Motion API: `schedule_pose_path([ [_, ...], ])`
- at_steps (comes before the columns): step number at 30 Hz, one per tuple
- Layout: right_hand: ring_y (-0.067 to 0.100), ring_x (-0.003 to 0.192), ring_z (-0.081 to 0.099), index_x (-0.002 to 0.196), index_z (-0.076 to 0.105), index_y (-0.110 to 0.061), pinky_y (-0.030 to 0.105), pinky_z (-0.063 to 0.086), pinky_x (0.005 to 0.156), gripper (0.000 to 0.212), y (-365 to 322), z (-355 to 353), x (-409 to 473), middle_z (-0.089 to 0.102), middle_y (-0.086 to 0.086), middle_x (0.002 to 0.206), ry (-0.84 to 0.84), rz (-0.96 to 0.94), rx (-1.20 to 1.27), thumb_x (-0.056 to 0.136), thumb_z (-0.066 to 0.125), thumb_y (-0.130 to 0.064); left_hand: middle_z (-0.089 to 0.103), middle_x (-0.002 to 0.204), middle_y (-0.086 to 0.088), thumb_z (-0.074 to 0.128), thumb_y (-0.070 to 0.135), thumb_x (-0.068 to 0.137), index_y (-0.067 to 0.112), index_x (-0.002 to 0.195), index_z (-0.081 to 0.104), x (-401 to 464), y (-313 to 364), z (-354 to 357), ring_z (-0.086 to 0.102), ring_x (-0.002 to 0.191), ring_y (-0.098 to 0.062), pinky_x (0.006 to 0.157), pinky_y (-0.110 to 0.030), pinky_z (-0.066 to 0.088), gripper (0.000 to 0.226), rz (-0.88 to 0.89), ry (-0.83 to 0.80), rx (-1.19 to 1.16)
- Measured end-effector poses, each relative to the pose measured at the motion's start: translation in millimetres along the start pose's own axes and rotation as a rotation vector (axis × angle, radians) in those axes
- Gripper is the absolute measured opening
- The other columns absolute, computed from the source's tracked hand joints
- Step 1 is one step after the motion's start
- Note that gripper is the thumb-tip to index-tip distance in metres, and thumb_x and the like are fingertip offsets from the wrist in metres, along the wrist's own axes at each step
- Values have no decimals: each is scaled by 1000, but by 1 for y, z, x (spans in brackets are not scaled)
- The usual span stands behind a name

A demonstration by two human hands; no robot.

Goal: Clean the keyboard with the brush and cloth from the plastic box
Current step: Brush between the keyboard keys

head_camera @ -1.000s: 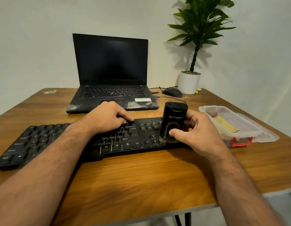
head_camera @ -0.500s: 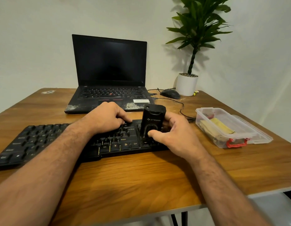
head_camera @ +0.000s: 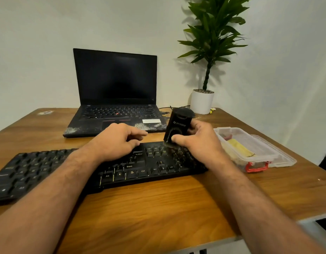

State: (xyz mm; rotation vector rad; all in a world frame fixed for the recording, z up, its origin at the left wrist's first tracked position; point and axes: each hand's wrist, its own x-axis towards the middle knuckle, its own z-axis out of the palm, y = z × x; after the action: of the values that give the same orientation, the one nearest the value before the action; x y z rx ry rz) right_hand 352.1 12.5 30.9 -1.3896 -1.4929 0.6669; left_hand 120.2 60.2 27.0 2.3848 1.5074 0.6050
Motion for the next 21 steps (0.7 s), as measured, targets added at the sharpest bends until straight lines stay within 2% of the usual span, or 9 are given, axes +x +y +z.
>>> schedule_pose_path([
  [1,0,81,72,107,68,-28,26,58,78,35,2,-7,8,75,-10,94,32,21,40,79,81,-13,66,119,20,62,25,95,40,128,61,2,5,1,57,112,1,109,-28,41,37,8,12,-27],
  [2,-4,76,71,110,68,-26,17,57,72,35,4,-13,16,75,-10,93,50,31,57,80,80,-13,66,122,17,62,26,95,40,129,61,4,10,1,57,115,-1,109,-28,40,36,15,16,-34],
  [4,-8,72,67,115,66,-22,1,44,55,36,12,-20,26,73,-11,96,75,38,34,82,79,-12,66,124,14,62,29,95,39,123,66,13,21,2,55,115,-3,102,-23,39,30,19,-10,0],
  [5,-7,76,67,117,65,-21,1,43,57,38,17,-21,29,73,-9,100,83,44,28,82,79,-12,67,122,14,63,29,94,38,118,70,18,27,3,56,111,-2,98,-21,39,26,21,-29,16],
  [9,-1,100,61,130,57,-25,11,40,71,53,28,-15,34,67,-12,117,76,-11,-64,82,78,-15,73,107,16,67,31,91,38,100,76,32,37,10,61,99,1,97,-24,47,15,29,-69,54],
  [14,8,115,58,132,54,-28,31,47,95,54,23,-3,34,63,-9,127,-41,-92,-198,83,76,-20,66,100,24,66,32,91,40,101,76,28,29,14,57,96,4,90,-19,42,16,24,-20,18],
  [16,13,113,60,134,51,-27,34,49,96,56,25,-4,38,64,-4,127,-4,-56,-278,84,75,-21,65,100,25,66,31,92,40,103,76,24,24,15,55,98,6,90,-17,38,17,29,-18,6],
  [18,15,112,61,136,50,-24,30,45,92,58,26,-12,39,64,-2,126,91,2,-309,84,75,-20,67,103,24,66,30,91,40,103,76,22,22,16,54,97,8,92,-16,37,18,44,-16,6],
  [21,9,101,59,135,51,-23,27,43,86,56,28,-16,38,64,-5,120,160,14,-320,84,75,-19,69,109,21,65,30,92,38,104,76,23,24,17,53,96,8,93,-16,37,18,54,-17,26],
])
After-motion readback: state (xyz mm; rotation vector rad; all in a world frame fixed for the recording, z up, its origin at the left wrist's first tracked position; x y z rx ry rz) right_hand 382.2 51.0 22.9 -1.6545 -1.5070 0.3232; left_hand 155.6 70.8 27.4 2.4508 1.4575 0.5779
